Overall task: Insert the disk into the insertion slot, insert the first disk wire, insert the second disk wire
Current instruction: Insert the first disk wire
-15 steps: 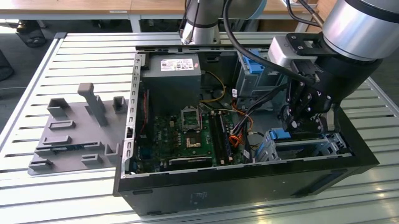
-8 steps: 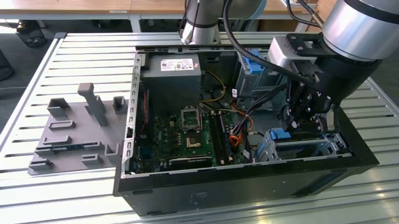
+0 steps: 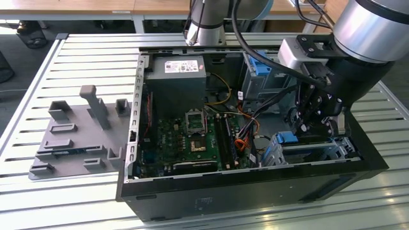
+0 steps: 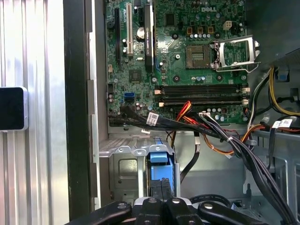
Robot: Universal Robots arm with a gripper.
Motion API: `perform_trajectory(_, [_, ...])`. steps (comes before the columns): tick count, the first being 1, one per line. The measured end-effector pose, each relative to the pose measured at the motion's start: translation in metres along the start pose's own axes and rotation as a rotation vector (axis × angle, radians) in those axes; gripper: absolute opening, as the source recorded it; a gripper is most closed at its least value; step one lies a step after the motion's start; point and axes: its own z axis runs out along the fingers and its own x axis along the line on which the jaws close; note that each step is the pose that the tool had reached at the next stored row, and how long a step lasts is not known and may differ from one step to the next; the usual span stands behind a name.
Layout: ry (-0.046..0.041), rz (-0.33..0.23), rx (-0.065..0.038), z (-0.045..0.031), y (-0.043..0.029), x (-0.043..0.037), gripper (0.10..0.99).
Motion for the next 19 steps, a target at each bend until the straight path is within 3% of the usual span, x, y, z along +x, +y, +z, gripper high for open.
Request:
perform_trajectory(12, [0.0000, 0.000, 0.000, 0.0004, -0.0098, -0.0005, 0.122])
perform_trajectory(19, [0.0001, 0.000, 0.001, -0.0038, -0.0100, -0.0005, 0.122])
